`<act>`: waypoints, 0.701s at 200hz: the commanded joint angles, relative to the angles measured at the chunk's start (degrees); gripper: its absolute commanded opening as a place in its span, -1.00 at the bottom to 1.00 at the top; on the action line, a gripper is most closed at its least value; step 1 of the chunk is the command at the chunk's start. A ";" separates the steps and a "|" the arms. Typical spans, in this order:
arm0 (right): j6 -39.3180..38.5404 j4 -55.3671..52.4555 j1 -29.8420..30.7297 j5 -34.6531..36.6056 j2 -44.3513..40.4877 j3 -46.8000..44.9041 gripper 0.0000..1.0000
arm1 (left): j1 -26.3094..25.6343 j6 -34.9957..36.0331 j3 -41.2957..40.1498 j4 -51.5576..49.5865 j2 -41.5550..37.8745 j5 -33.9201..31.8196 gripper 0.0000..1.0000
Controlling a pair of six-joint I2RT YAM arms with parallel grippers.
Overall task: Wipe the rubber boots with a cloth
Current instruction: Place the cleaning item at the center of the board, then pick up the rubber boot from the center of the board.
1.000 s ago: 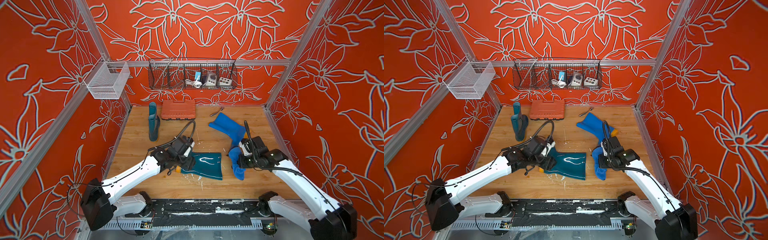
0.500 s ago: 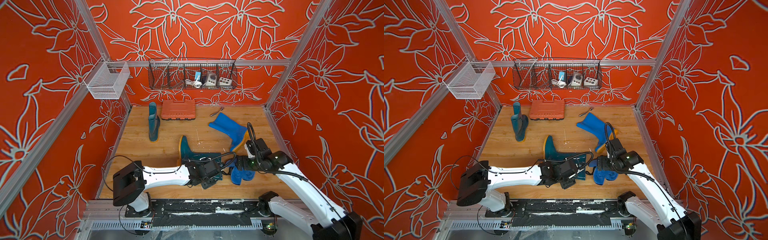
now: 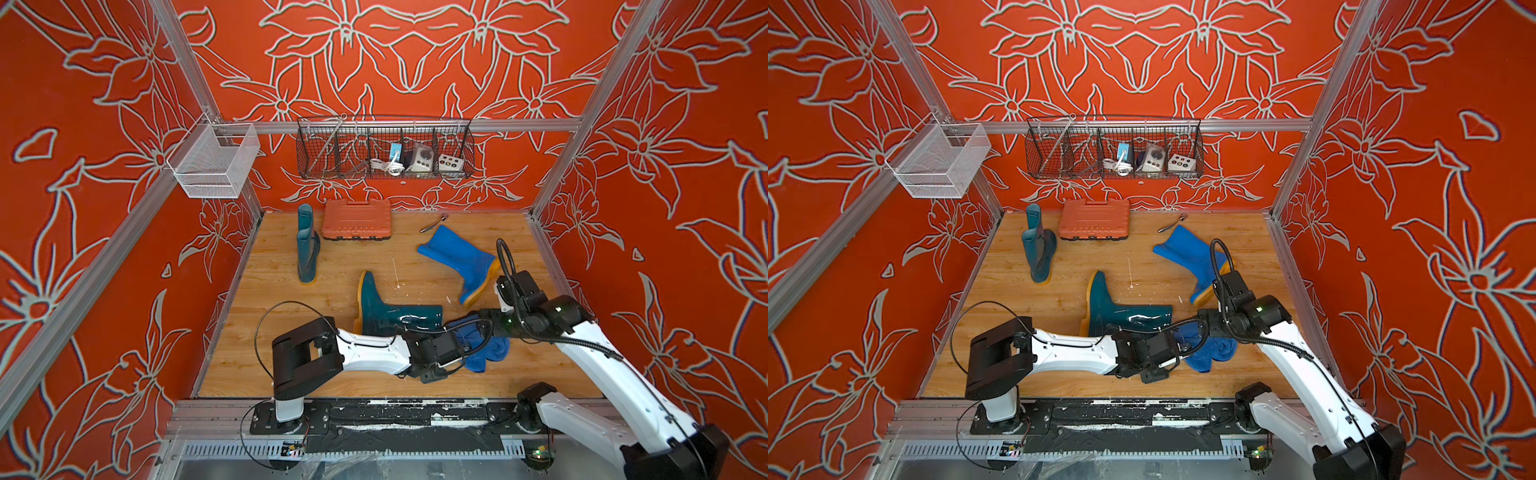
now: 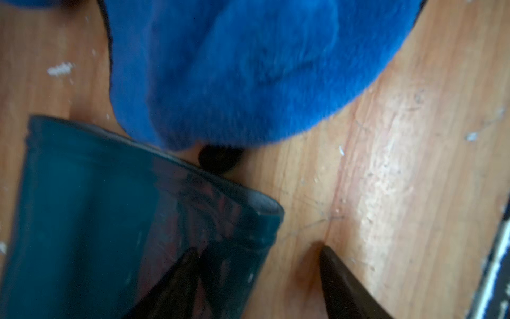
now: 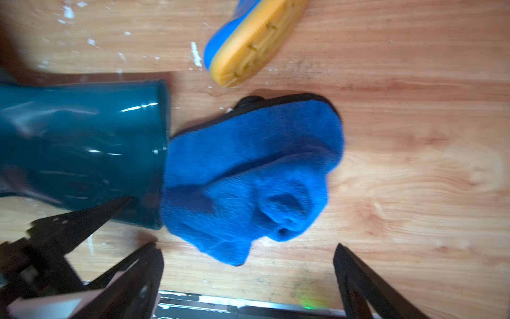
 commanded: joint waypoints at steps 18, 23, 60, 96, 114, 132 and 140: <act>0.85 -0.56 -0.09 -2.53 -1.93 1.78 0.98 | 0.58 1.52 -1.08 1.57 -1.14 -5.77 -0.84; 0.86 -0.51 -0.09 -2.58 -1.95 1.70 0.98 | 0.69 1.70 -1.38 1.51 -2.34 -5.74 -0.96; 1.10 5.48 -0.13 -8.48 -1.61 0.78 0.98 | 6.70 0.60 -1.06 -4.00 -14.23 -0.54 -1.00; 3.55 15.90 -0.02 -19.04 -2.49 -2.63 0.71 | 17.65 -3.74 -1.81 -2.66 -29.34 13.76 -1.00; 4.81 20.08 0.28 -22.54 -1.54 -3.96 0.47 | 22.15 -4.42 -0.06 -3.43 -32.47 17.96 -1.00; 5.24 23.56 1.96 -23.60 0.15 -4.32 0.30 | 26.71 -4.95 2.17 -4.49 -33.29 21.97 -1.00; 5.35 25.19 3.45 -23.30 0.98 -4.28 0.26 | 28.63 -5.15 2.96 -4.50 -33.20 23.59 -1.00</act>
